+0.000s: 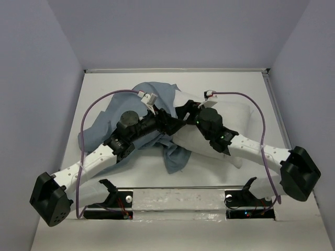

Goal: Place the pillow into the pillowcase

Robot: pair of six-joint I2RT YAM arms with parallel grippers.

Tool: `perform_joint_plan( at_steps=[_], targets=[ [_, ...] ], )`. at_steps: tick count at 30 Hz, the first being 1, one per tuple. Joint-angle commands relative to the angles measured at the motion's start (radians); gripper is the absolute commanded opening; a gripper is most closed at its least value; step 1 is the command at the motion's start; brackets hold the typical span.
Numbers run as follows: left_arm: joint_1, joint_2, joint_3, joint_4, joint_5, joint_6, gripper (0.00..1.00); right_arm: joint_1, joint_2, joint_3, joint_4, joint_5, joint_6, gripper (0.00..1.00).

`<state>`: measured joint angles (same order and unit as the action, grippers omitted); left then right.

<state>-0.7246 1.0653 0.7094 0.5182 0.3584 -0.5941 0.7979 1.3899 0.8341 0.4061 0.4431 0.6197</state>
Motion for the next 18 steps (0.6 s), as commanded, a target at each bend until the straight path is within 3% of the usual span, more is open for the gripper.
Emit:
perform_joint_plan(
  at_steps=[1,3,7,11,13,14,15,16,17,18],
  targets=[
    [0.007,-0.054,0.068,-0.062,0.019,0.039,0.92,-0.008,-0.162,-0.013,-0.14,-0.081,-0.072,0.83],
    [0.007,-0.08,0.111,-0.121,-0.015,0.082,0.95,-0.019,-0.227,-0.001,-0.255,-0.105,-0.133,0.9],
    [0.007,-0.11,0.199,-0.269,-0.175,0.148,0.94,-0.066,-0.337,0.048,-0.424,-0.165,-0.236,0.91],
    [0.007,-0.059,0.315,-0.408,-0.346,0.226,0.93,-0.12,-0.295,0.108,-0.595,-0.165,-0.31,0.91],
    [0.007,0.002,0.376,-0.46,-0.481,0.27,0.93,-0.143,-0.229,0.117,-0.622,-0.265,-0.334,0.91],
    [0.007,0.03,0.396,-0.484,-0.522,0.284,0.93,-0.143,-0.201,0.118,-0.625,-0.303,-0.337,0.81],
    [0.007,0.06,0.415,-0.506,-0.554,0.296,0.93,-0.143,-0.175,0.119,-0.628,-0.325,-0.339,0.8],
    [0.007,0.112,0.438,-0.532,-0.594,0.301,0.92,-0.143,-0.143,0.108,-0.627,-0.343,-0.328,0.51],
    [0.007,0.125,0.44,-0.54,-0.592,0.297,0.91,-0.143,-0.14,0.094,-0.61,-0.352,-0.313,0.32],
    [0.007,0.131,0.435,-0.526,-0.579,0.289,0.9,-0.143,-0.143,0.074,-0.586,-0.394,-0.29,0.05]
  ],
)
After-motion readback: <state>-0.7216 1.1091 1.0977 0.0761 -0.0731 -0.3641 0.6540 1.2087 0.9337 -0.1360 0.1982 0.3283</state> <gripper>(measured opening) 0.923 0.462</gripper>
